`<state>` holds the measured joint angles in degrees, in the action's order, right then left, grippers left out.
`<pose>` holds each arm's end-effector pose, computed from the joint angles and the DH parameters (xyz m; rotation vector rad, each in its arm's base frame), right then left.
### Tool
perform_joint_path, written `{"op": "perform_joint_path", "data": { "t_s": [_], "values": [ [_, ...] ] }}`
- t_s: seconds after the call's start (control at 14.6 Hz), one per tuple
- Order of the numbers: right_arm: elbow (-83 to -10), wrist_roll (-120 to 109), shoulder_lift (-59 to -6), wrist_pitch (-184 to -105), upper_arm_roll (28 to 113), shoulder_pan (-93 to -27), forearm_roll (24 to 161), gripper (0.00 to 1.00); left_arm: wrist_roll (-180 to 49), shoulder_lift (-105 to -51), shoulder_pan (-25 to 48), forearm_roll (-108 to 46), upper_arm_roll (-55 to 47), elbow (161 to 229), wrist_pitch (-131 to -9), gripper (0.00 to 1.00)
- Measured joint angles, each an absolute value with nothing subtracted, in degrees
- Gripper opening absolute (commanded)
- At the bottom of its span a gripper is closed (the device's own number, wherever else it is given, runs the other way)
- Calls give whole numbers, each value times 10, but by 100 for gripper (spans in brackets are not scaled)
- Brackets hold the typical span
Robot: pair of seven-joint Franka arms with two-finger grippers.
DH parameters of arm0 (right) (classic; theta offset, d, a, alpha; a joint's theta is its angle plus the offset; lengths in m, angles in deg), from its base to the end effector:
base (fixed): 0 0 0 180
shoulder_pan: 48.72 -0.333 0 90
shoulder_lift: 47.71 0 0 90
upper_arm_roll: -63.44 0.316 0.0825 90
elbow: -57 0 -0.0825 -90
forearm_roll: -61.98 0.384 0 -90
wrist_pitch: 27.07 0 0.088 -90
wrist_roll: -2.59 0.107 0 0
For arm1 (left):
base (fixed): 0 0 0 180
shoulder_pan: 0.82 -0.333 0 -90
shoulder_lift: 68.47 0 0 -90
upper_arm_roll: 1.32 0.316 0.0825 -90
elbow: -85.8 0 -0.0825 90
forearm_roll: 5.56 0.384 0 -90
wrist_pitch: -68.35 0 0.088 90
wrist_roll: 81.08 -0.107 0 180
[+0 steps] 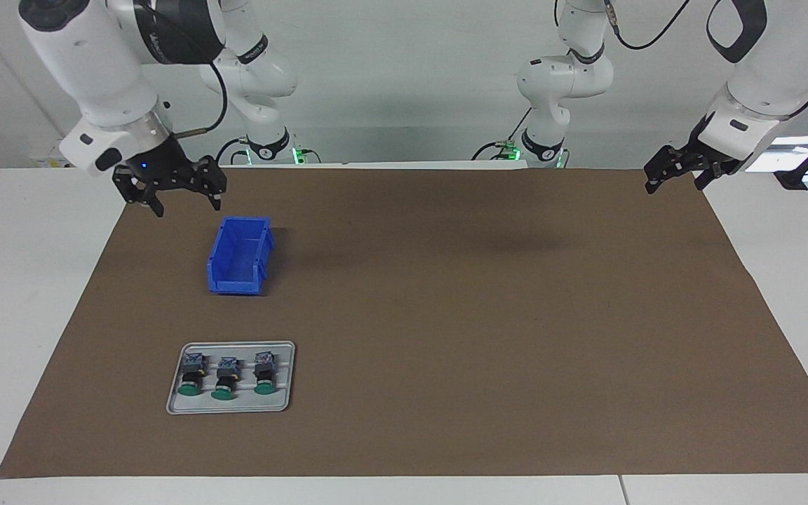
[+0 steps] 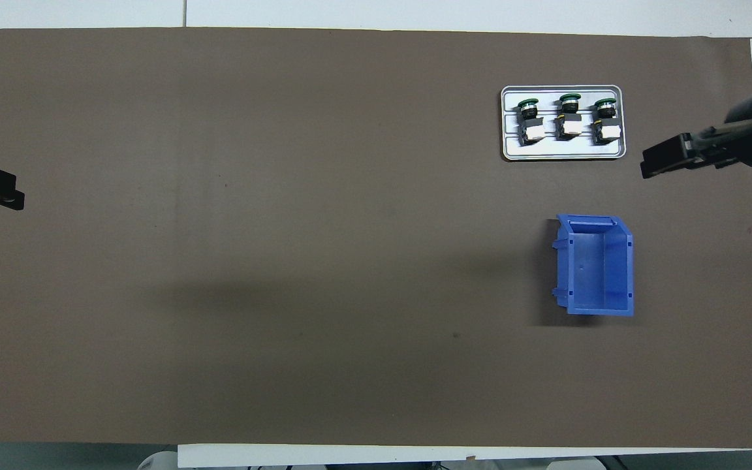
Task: Place and press button with both arms
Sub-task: 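Reach the right gripper into the tray and grasp a green-topped button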
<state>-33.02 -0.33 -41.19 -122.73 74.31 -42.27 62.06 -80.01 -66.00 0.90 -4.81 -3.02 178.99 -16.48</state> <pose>0.5933 0.0402 0.5686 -3.1126 -0.1978 0.0212 0.5295 -0.0305 0.6145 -3.1185 0.0630 0.1595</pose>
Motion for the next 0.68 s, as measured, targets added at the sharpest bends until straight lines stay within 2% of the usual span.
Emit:
{"op": "perform_joint_path", "data": {
  "t_s": [0.21,0.41,0.68],
  "values": [
    [-316,20,-303,-1334,743,-450,620,100,-800,-660,9,-48,-31,1790,-165,100],
    [-281,30,-208,-1396,743,-464,620,100,-800,-660,9,-48,-31,1790,-165,100],
    [-259,34,-144,-1470,743,-473,608,99,-800,-660,9,-48,-31,1791,-165,100]
  ]
}}
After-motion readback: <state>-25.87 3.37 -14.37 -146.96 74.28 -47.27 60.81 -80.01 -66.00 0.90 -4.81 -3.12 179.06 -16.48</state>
